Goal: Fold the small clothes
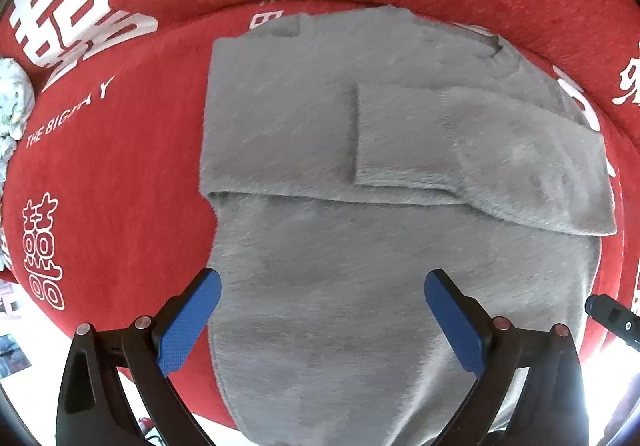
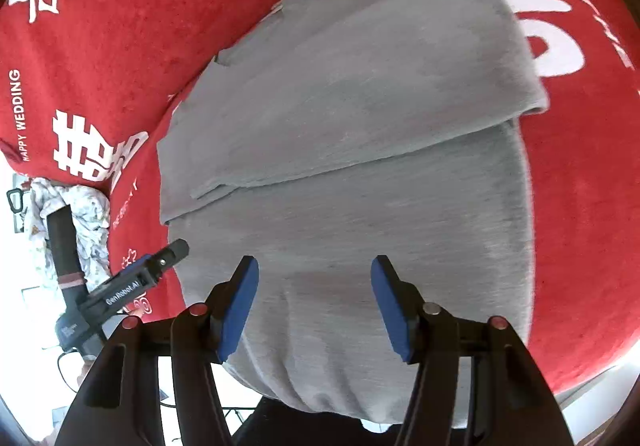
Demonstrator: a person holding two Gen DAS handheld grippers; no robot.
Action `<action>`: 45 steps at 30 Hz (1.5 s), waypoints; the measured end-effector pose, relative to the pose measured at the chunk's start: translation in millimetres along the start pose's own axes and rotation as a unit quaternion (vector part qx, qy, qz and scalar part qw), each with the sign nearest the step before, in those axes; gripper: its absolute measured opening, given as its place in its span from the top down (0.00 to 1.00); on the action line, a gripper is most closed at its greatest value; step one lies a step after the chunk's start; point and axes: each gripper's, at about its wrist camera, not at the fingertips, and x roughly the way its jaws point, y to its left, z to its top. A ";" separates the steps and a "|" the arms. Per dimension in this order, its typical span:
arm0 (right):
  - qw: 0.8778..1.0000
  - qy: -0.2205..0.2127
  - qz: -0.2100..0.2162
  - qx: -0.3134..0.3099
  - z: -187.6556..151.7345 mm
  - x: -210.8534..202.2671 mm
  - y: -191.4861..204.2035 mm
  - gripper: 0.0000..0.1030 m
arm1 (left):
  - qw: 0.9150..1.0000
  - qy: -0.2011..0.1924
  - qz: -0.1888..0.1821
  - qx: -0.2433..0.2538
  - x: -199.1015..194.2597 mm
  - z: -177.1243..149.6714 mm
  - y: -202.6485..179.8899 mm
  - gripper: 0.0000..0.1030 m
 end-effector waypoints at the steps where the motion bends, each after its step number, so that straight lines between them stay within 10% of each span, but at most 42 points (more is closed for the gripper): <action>1: 1.000 -0.001 -0.001 -0.001 1.5 -3.8 -3.8 0.39 | 1.000 0.003 0.004 0.002 -2.8 5.0 0.2 0.01; 11: 0.999 -0.004 0.004 -0.035 11.9 -31.7 -37.1 0.38 | 1.000 -0.006 0.004 -0.024 -33.1 21.7 -28.3 0.01; 21: 0.999 0.033 0.002 -0.037 -1.3 -31.4 -73.1 0.28 | 0.998 -0.015 -0.021 -0.057 -62.5 -35.0 -27.4 0.01; 45: 0.987 0.159 -0.022 -0.019 -173.8 55.3 -129.6 0.28 | 0.990 0.115 -0.059 -0.053 25.8 -217.3 75.0 0.01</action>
